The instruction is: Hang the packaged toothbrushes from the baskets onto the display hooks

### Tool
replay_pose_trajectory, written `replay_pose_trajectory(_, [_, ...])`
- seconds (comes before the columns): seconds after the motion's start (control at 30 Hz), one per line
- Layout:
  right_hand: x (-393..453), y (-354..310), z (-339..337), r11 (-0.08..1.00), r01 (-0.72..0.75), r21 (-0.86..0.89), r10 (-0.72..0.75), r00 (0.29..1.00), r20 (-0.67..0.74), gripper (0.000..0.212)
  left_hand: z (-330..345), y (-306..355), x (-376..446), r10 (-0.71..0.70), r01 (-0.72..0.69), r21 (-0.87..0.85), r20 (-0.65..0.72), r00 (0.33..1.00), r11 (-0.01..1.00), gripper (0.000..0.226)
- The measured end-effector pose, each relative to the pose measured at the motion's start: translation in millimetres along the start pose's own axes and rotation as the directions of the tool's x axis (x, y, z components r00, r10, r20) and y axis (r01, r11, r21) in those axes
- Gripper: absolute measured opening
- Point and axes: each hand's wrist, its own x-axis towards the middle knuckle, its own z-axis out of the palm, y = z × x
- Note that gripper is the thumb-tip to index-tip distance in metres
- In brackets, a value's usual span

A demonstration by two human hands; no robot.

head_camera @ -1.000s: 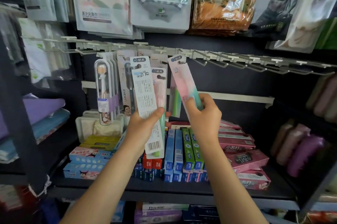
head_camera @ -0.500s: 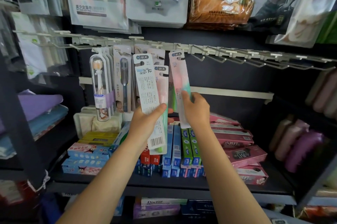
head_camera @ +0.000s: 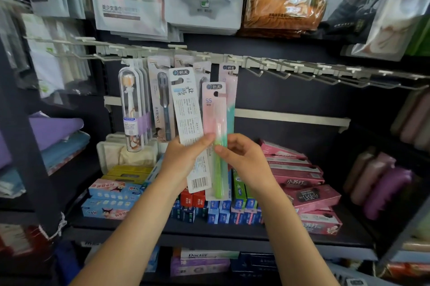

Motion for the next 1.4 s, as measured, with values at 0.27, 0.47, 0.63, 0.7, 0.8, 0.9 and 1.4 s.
replay_pose_trajectory(0.27, [-8.0,-5.2,-5.6,0.977,-0.030,0.209,0.057,0.990,-0.126,0.016,13.0,2.6,-4.1,-0.007,0.007,-0.023,0.019,1.000,1.000,0.019])
replay_pose_trajectory(0.47, [-5.6,-14.7,-9.6,0.968,0.047,0.248,0.004,0.979,-0.203,0.013,10.2,2.7,-6.5,0.005,-0.003,-0.083,0.023,1.000,0.997,0.014])
replay_pose_trajectory(0.63, [1.8,-23.0,-6.7,0.966,0.067,0.251,-0.007,0.973,-0.232,0.014,10.1,4.1,-4.5,0.045,-0.042,-0.074,0.029,0.999,0.996,0.009])
replay_pose_trajectory(0.7, [5.9,-26.4,-5.3,0.969,0.068,0.237,-0.007,0.968,-0.249,0.014,9.4,4.6,-3.8,0.054,-0.053,-0.069,0.025,0.998,0.996,0.009])
replay_pose_trajectory(0.8, [12.9,-29.4,-3.7,0.977,0.069,0.202,-0.012,0.963,-0.270,0.013,6.8,3.9,-3.1,0.056,-0.055,-0.068,0.014,0.998,0.996,0.009])
replay_pose_trajectory(0.9, [17.0,-31.5,-0.5,0.981,0.074,0.177,-0.022,0.960,-0.280,0.013,4.1,3.0,-2.7,0.044,-0.043,-0.061,0.013,0.999,0.997,0.012])
replay_pose_trajectory(1.4, [50.5,-5.1,4.9,0.990,-0.128,0.066,0.143,0.926,-0.348,0.025,-2.6,-1.2,0.8,0.011,-0.011,-0.001,0.036,0.999,1.000,0.026])
